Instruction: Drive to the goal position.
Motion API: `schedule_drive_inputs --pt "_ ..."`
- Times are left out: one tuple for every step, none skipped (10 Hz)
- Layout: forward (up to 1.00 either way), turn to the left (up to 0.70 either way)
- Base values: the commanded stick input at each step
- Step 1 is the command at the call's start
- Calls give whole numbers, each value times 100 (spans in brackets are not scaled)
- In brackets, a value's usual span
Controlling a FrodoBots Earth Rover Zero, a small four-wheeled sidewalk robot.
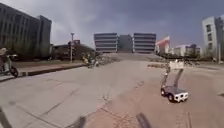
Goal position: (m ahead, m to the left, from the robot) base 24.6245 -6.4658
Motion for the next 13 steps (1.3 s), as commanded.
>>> schedule_drive_inputs --pt "100 0" --pt "100 0" --pt "100 0" --pt "100 0" --pt "100 0" --pt "100 0" --pt "100 0" --pt "100 0" --pt "100 0" --pt "100 0" --pt "100 0" --pt "100 0" --pt "100 0"
